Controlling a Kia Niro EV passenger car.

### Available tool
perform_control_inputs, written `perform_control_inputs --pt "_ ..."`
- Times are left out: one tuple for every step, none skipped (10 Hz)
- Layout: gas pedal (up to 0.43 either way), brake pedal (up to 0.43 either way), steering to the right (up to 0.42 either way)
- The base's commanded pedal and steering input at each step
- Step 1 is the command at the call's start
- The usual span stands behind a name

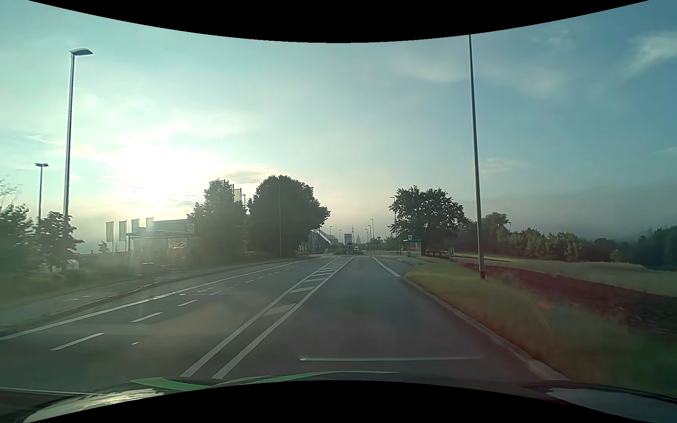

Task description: Follow the waypoints while adhering to traffic rules and regulations

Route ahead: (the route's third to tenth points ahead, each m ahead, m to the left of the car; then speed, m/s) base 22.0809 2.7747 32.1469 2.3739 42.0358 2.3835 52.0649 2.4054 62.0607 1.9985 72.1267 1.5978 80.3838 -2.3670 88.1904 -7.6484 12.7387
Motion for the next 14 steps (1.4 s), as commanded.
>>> perform_control_inputs --pt "0.0 0.0 0.008" --pt "0.0 0.0 0.008" --pt "0.0 0.0 0.008" --pt "0.0 0.0 0.008" --pt "0.0 0.0 0.008" --pt "0.0 0.0 0.008" --pt "0.0 0.006 0.008" --pt "0.0 0.012 0.008" --pt "0.0 0.018 0.007" --pt "0.0 0.049 0.006" --pt "0.0 0.061 0.006" --pt "0.0 0.079 0.005" --pt "0.0 0.11 0.005" --pt "0.0 0.128 0.005"
